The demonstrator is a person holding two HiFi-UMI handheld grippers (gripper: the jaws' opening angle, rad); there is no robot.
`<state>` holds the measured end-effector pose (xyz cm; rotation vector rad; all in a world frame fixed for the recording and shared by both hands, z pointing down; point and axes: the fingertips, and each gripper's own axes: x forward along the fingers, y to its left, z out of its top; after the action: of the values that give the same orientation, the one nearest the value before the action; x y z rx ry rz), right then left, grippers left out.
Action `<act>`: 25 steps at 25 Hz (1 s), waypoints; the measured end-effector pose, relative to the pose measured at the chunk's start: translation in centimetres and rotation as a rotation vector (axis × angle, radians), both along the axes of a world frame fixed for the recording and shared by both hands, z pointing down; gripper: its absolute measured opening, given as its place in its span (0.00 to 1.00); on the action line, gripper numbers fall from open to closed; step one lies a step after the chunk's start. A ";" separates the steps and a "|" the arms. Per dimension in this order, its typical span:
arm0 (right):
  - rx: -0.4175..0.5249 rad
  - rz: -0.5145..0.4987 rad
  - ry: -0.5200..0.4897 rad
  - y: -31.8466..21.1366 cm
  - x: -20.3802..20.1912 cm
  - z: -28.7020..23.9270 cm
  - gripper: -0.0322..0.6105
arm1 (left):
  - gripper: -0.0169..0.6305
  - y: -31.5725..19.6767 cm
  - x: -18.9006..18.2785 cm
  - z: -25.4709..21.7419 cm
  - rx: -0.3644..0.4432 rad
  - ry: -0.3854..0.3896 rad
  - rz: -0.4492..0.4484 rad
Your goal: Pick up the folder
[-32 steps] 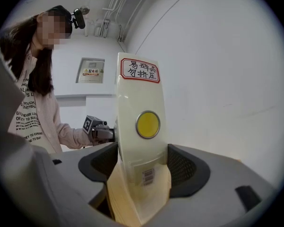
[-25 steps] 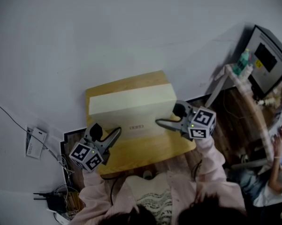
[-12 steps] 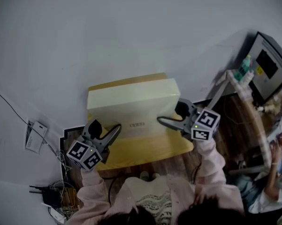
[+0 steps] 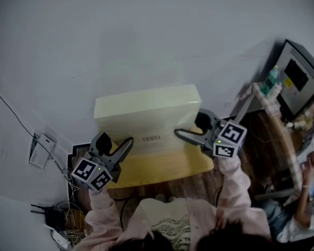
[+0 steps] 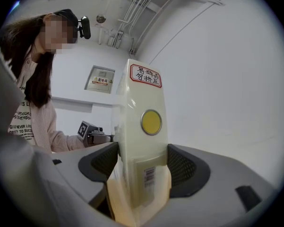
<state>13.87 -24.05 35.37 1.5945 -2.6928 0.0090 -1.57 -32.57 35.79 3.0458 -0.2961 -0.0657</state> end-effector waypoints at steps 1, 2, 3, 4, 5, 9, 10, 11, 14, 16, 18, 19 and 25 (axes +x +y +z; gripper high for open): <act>0.007 0.001 0.000 0.2 -0.1 -0.2 0.57 | 0.59 0.2 -0.1 -0.2 0.004 0.005 -0.002; 0.012 0.002 -0.001 0.3 -0.2 -0.4 0.57 | 0.59 0.3 -0.2 -0.5 0.009 0.009 -0.004; 0.017 0.004 -0.001 0.5 -0.3 -0.6 0.57 | 0.59 0.4 -0.3 -0.7 0.013 0.012 -0.005; 0.021 0.005 -0.001 0.6 -0.4 -0.8 0.57 | 0.59 0.5 -0.4 -0.9 0.017 0.012 -0.007; 0.024 0.007 0.000 0.6 -0.5 -1.0 0.57 | 0.59 0.6 -0.5 -1.0 0.021 0.012 -0.008; 0.036 0.012 0.009 0.9 -0.8 -1.7 0.58 | 0.59 0.9 -0.8 -1.7 0.031 0.020 -0.013; 0.042 0.013 0.011 1.1 -0.9 -1.9 0.58 | 0.59 1.1 -0.9 -1.9 0.034 0.024 -0.014; 0.047 0.014 0.013 1.4 -1.0 -2.0 0.58 | 0.59 1.4 -1.0 -2.0 0.038 0.028 -0.017; 0.062 0.016 0.027 2.1 -1.3 -2.3 0.57 | 0.59 2.2 -1.3 -2.3 0.048 0.036 -0.022; 0.072 0.019 0.041 2.4 -1.4 -2.5 0.57 | 0.59 2.5 -1.5 -2.6 0.057 0.039 -0.026; 0.077 0.023 0.040 2.6 -1.6 -2.8 0.57 | 0.59 2.7 -1.7 -2.8 0.065 0.040 -0.030; 0.079 0.025 0.038 2.7 -1.7 -2.9 0.57 | 0.59 2.8 -1.8 -2.8 0.067 0.042 -0.032; 0.088 0.036 0.041 3.1 -2.1 -3.1 0.56 | 0.59 3.2 -2.3 -3.1 0.074 0.046 -0.039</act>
<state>11.73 -20.97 32.31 1.6472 -2.6689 -0.1424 -3.85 -29.37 32.73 3.1071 -0.3575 -0.1518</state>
